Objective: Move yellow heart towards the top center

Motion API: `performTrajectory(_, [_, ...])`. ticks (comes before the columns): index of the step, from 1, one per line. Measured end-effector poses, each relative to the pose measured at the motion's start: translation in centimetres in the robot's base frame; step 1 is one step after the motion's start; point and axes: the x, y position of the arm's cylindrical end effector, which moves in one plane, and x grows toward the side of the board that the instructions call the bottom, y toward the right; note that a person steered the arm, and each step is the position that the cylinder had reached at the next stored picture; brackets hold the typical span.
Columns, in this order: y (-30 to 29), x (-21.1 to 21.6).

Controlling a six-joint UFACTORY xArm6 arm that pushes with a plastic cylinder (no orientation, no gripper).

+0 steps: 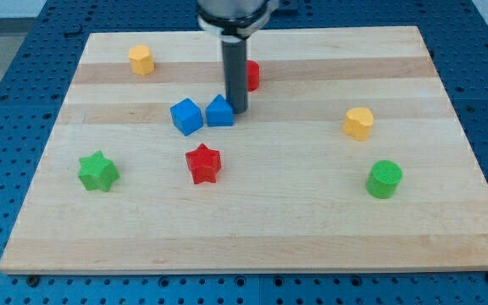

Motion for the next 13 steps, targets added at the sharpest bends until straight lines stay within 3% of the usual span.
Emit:
performTrajectory(1, [-1.4, 0.8])
performTrajectory(2, [0.8, 1.7])
performTrajectory(3, [4.6, 2.4])
performTrajectory(5, [14.8, 9.0])
performTrajectory(8, [20.9, 3.6])
performTrajectory(11, [17.1, -8.5])
performTrajectory(12, [14.2, -10.4])
performTrajectory(13, [17.2, -8.6])
